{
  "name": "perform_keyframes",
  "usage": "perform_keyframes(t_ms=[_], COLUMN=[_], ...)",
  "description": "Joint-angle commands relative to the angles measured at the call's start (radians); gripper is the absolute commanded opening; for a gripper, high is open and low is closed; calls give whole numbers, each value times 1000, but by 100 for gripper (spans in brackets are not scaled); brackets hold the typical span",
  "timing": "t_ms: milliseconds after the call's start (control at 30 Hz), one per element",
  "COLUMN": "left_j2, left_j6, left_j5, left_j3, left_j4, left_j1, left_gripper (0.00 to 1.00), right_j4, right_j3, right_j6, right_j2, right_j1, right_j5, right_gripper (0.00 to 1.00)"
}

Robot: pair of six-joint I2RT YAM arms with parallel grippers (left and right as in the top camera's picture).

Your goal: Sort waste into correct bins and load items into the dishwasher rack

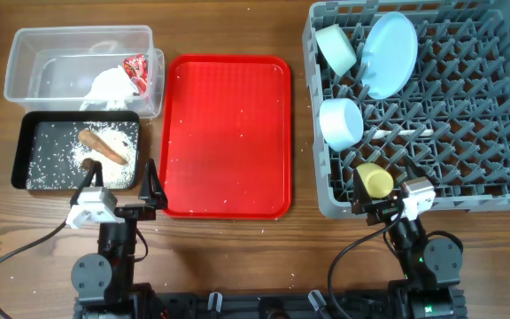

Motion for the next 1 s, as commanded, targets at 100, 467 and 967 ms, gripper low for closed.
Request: perform_keyframes(t_ms=[100,467,967], left_j2=[-12,-12,-12], left_j6=[19,-10,-10], left_j5=[-8,-8,-8], left_j3=[-85,-86,-85], left_j4=[72,-113,-113], left_j1=[-8,-12,-12], left_gripper=[100,100,100], right_j4=[3,3,3], right_j3=[-2,-2,-2], right_j6=[-13,-13,-13], right_j2=[-11,-11,-11], right_j1=[4,4,4], right_j5=[-21,-21,-21], right_gripper=[100,100,100])
